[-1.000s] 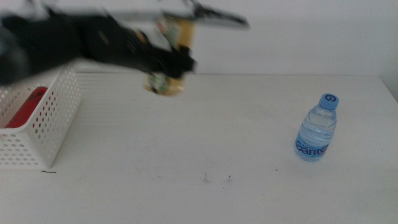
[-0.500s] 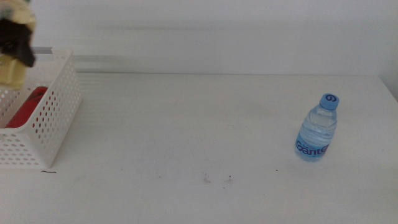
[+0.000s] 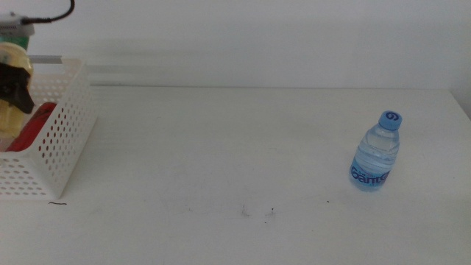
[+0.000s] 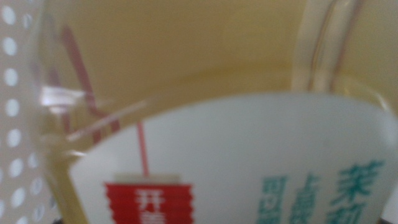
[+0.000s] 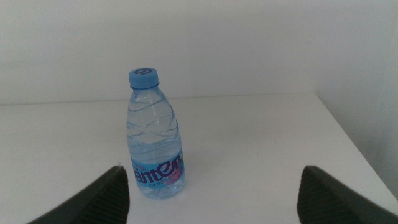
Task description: Use arms to grab the bottles and put them into the dustbin to the left of the table.
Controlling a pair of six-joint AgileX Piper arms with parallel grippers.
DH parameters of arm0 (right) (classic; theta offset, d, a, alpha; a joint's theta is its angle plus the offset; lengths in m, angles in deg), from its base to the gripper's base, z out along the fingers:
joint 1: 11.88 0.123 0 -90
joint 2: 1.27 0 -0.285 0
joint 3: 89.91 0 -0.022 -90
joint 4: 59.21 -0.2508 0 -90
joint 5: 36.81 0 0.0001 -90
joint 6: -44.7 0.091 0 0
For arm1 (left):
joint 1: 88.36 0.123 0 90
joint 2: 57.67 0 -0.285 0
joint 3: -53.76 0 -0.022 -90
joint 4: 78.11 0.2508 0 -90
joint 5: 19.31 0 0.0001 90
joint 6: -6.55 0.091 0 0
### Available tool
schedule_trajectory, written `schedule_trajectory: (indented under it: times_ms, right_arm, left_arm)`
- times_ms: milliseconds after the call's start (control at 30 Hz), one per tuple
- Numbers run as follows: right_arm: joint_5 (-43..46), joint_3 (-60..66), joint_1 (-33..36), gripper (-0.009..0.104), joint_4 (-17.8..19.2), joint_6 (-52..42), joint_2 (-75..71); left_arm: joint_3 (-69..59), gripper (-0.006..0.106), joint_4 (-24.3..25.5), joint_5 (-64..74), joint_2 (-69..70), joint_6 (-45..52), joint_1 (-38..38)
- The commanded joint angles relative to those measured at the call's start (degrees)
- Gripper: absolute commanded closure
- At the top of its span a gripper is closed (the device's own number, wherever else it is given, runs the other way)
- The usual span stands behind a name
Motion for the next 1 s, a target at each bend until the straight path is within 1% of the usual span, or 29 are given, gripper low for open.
schedule_trajectory:
  times_ms: [0,67,167,233,333,367,400,567,700,733,767,833,967]
  right_arm:
    - [0.74,0.18,-0.30,0.004,0.13,-0.16,-0.29]
    - [0.74,0.18,-0.30,0.004,0.13,-0.16,-0.29]
    - [0.74,0.18,-0.30,0.004,0.13,-0.16,-0.29]
    - [0.74,0.18,-0.30,0.004,0.13,-0.16,-0.29]
    - [0.74,0.18,-0.30,0.004,0.13,-0.16,-0.29]
    - [0.74,0.18,-0.30,0.004,0.13,-0.16,-0.29]
    - [0.74,0.18,-0.30,0.004,0.13,-0.16,-0.29]
    - [0.74,0.18,-0.30,0.004,0.13,-0.16,-0.29]
    - [0.74,0.18,-0.30,0.004,0.13,-0.16,-0.29]
    - [0.74,0.18,-0.30,0.004,0.13,-0.16,-0.29]
    - [0.74,0.18,-0.30,0.004,0.13,-0.16,-0.29]
    - [0.74,0.18,-0.30,0.004,0.13,-0.16,-0.29]
    - [0.74,0.18,-0.30,0.004,0.13,-0.16,-0.29]
  left_arm:
    - [1.22,0.086,-0.68,-1.86,-0.66,0.07,0.00]
    - [1.22,0.075,-0.36,-1.49,-2.04,0.07,0.00]
    - [1.22,0.054,0.04,-0.97,-3.54,0.07,0.00]
    - [1.22,0.037,0.19,-0.84,-4.17,0.99,0.00]
    - [1.35,0.017,0.90,-0.84,-4.28,1.12,0.00]
    - [1.44,0.010,1.16,-0.70,-4.04,0.72,0.00]
    - [1.48,0.007,1.51,-0.56,-3.61,0.02,0.00]
    - [1.36,0.007,1.75,-0.78,1.82,-1.68,-1.02]
    - [-1.58,0.007,2.34,-5.93,10.61,-2.03,-4.97]
    - [-3.53,0.007,1.71,-8.02,13.38,-1.69,-6.30]
    - [-5.50,0.007,-0.06,-9.99,15.72,-0.63,-7.73]
    - [-11.89,0.007,-5.99,-16.22,22.06,4.29,-10.96]
    - [-26.87,0.007,-14.26,-30.20,34.47,13.15,-17.18]
